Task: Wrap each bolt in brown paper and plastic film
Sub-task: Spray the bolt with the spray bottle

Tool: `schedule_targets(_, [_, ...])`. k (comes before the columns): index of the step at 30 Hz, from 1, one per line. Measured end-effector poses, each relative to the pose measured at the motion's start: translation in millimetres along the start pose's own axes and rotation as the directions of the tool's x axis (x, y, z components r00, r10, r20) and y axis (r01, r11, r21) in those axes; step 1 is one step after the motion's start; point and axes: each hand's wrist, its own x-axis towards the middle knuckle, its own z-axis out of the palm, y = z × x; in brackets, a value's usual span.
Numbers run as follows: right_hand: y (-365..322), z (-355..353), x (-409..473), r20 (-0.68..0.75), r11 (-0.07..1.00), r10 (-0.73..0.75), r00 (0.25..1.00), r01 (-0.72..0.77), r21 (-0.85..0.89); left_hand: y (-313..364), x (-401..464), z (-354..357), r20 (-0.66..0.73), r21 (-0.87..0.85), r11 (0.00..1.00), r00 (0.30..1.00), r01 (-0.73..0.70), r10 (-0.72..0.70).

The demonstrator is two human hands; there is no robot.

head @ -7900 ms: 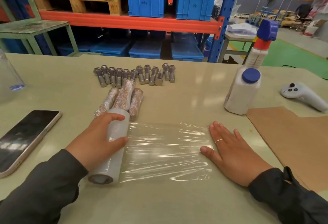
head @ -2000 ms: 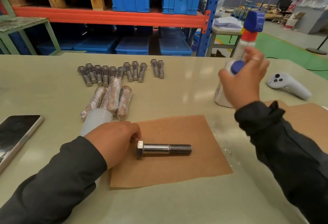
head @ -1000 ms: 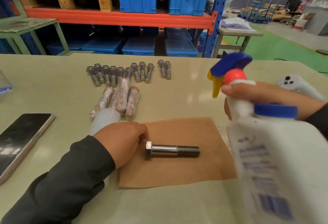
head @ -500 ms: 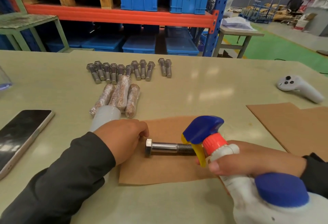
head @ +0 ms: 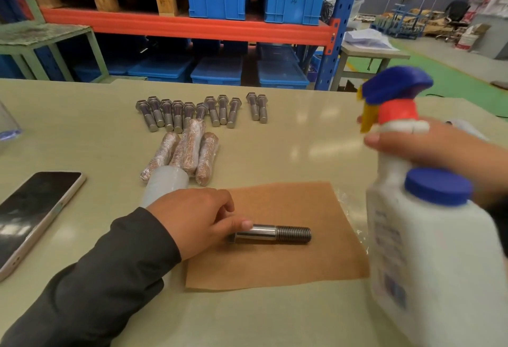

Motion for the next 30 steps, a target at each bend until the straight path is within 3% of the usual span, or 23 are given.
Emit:
schedule_targets(2, [-4,-14,14,-0.182,0.996,-0.076,0.980,0.067,-0.056,2,-1,-2,0.017,-0.001,1.000,1.000,0.016,-0.016])
schedule_targets(8, [13,-39,79,-0.465,0.966,-0.168,0.869,0.050,-0.256,3,-1,-3,0.059,0.001,0.999,0.998,0.032,-0.032])
schedule_targets(12, [26,-45,110,-0.537,0.949,-0.237,0.810,0.074,-0.306,2,-3,-5,0.112,0.011,1.000,0.994,0.014,-0.015])
schedule_targets(15, [34,-50,124,-0.583,0.965,-0.207,0.786,0.066,-0.254,-2,-5,-2,0.162,0.033,0.999,0.986,-0.036,0.030])
schedule_targets(20, [44,-47,131,-0.558,0.986,-0.127,0.820,0.043,-0.161,-9,-6,2,0.223,0.125,0.980,0.967,-0.152,0.122])
schedule_targets(22, [43,-46,125,-0.560,0.988,-0.033,0.828,-0.058,-0.144,-11,-6,2,0.233,0.150,0.971,0.961,-0.189,0.151])
schedule_targets(24, [40,-50,110,-0.659,0.978,0.045,0.751,-0.169,-0.125,-11,-5,3,0.233,0.149,0.967,0.958,-0.206,0.169])
schedule_targets(26, [33,-43,88,-0.741,0.986,-0.036,0.671,-0.097,-0.135,-10,-4,3,0.213,0.149,0.966,0.961,-0.211,0.177])
schedule_targets(28, [27,-18,58,-0.669,0.969,-0.219,0.710,0.077,-0.235,-9,-5,3,0.207,0.152,0.968,0.964,-0.200,0.167])
schedule_targets(30, [26,17,23,-0.340,0.897,-0.395,0.853,0.278,-0.345,-8,-5,2,0.194,0.148,0.970,0.967,-0.194,0.164])
